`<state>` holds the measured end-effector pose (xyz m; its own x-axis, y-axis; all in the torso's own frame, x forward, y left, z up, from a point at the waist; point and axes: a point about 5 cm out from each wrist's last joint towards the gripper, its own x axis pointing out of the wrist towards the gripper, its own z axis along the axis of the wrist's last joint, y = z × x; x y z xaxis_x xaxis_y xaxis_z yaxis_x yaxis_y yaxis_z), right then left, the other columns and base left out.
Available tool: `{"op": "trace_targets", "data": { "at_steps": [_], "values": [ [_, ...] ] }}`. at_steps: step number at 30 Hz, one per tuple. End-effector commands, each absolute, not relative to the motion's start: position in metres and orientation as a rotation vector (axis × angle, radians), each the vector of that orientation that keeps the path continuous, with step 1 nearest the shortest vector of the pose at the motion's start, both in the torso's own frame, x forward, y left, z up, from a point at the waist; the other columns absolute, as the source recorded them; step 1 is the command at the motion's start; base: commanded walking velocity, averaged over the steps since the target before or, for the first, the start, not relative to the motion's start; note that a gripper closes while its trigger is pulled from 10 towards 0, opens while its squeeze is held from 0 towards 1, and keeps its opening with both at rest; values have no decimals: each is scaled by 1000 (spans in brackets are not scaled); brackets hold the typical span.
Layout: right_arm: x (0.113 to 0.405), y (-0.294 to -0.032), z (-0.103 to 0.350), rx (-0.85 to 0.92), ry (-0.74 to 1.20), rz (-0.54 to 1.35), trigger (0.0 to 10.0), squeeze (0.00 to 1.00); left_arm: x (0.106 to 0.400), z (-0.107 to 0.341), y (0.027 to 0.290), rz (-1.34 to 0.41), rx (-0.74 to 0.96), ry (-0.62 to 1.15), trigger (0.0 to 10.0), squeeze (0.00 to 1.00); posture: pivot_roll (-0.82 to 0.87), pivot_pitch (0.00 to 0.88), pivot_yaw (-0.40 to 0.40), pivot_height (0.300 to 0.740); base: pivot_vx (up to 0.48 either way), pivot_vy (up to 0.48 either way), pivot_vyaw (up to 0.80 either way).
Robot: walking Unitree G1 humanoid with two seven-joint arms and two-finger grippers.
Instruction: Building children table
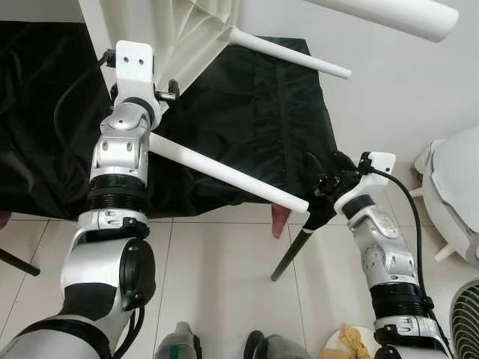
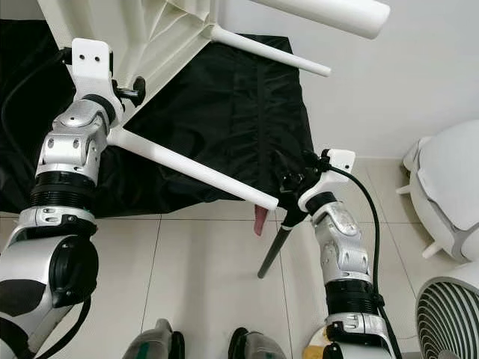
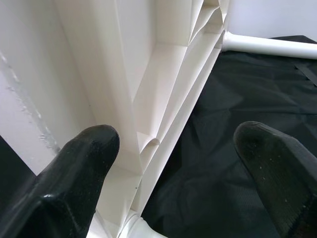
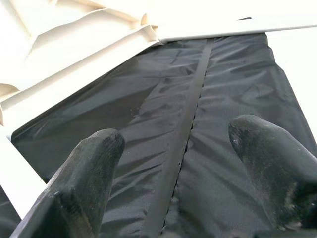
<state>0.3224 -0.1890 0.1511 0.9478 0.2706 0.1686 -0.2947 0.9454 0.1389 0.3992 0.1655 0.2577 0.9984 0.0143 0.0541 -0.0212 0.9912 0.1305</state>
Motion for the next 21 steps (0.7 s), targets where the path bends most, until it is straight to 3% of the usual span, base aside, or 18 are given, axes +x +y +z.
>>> {"op": "trace_targets", "data": {
  "at_steps": [1, 21],
  "values": [
    [323, -192, 151, 169, -153, 276, 10000, 0, 398, 252, 174, 137, 139, -36, 10000, 0, 65, 33, -29, 740, 0, 0, 0],
    [326, -192, 150, 162, -147, 284, 10000, 0, 397, 251, 176, 145, 144, -33, 10000, 0, 71, 34, -40, 740, 0, 0, 0]
  ]
}}
